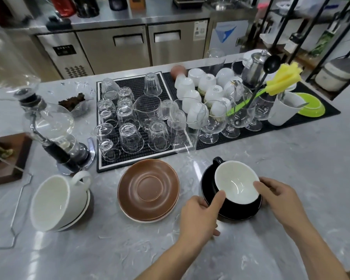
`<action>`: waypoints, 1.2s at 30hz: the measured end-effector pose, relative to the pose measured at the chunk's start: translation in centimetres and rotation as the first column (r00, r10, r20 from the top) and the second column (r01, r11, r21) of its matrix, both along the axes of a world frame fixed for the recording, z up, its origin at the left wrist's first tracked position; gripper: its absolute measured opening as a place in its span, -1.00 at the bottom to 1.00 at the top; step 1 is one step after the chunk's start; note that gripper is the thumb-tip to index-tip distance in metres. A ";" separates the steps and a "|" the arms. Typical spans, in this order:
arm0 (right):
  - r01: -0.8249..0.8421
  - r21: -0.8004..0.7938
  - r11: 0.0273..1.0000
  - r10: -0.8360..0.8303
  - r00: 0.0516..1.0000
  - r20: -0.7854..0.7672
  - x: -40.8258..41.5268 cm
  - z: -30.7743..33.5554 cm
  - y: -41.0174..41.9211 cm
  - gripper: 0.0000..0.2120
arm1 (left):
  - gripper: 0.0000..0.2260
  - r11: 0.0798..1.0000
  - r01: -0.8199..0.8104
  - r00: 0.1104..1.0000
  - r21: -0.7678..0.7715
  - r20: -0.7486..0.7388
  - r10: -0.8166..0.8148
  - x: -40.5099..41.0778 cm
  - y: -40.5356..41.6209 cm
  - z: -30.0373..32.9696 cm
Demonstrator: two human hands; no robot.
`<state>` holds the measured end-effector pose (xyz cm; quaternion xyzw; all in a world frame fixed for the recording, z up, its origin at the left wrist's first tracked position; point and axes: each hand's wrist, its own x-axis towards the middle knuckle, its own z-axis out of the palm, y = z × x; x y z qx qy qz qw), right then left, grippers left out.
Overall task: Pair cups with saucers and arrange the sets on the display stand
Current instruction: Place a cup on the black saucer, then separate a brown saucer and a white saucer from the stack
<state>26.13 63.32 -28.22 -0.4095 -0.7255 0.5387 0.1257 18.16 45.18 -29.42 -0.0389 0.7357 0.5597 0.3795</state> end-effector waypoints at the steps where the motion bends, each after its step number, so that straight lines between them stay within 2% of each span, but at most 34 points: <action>1: -0.004 0.016 1.000 0.004 1.000 0.011 0.1 0.0 0.0 -0.86 | -0.45 1.000 0.008 1.000 0.004 0.002 -0.008 -0.1 -0.1 0.1; 3: -0.006 0.046 0.999 0.004 0.999 0.036 0.2 0.2 -0.2 -0.83 | -0.47 0.999 0.037 0.999 0.004 -0.004 -0.037 -0.1 -0.6 0.3; 5: 0.004 0.091 0.996 -0.011 0.996 0.084 0.2 0.4 -0.4 -0.71 | -0.51 0.998 0.065 0.998 0.001 -0.020 -0.065 0.0 -1.5 0.4; 7: 0.029 0.210 0.977 -0.058 0.989 0.136 0.1 1.0 -0.9 -0.60 | -0.59 0.997 0.074 0.997 0.018 -0.021 -0.074 0.1 -2.5 0.5; 9: 0.085 0.343 0.936 -0.127 0.987 0.102 0.1 2.1 -1.3 -0.61 | -0.65 0.996 0.071 0.997 0.049 -0.018 -0.070 0.0 -3.4 0.6; 12: 0.132 0.437 0.890 -0.123 0.991 -0.049 -0.9 3.9 -2.6 -0.77 | -0.74 0.997 0.029 0.994 0.073 -0.110 -0.021 -0.2 -5.2 1.2; 17: 0.018 0.381 0.924 0.074 0.971 -0.226 -4.0 5.7 -7.0 -0.84 | -0.77 0.986 -0.136 0.957 0.102 -0.245 0.157 -1.4 -9.5 1.7; 22: -0.162 0.342 0.926 0.248 0.942 -0.225 -7.0 4.7 -11.5 -0.82 | -0.71 0.939 -0.333 0.889 0.087 -0.303 0.343 -3.1 -13.8 1.0; 26: -0.270 0.338 0.902 0.313 0.946 -0.081 -9.0 2.0 -13.3 -0.85 | -0.66 0.904 -0.426 0.851 0.028 -0.326 0.411 -4.2 -15.8 -0.3; 29: -0.358 0.429 0.829 0.363 0.929 0.075 -9.7 0.4 -14.0 -0.87 | -0.65 0.893 -0.445 0.835 -0.061 -0.388 0.390 -4.8 -16.7 -1.8; 34: -0.420 0.448 0.789 0.358 0.907 0.221 -10.4 -1.0 -14.4 -0.82 | -0.56 0.888 -0.376 0.797 -0.265 -0.582 0.164 -5.2 -16.7 -1.5; 36: -0.426 0.435 0.793 0.350 0.903 0.248 -10.6 -1.6 -14.4 -0.78 | -0.54 0.893 -0.340 0.789 -0.293 -0.606 0.102 -5.4 -16.5 -1.3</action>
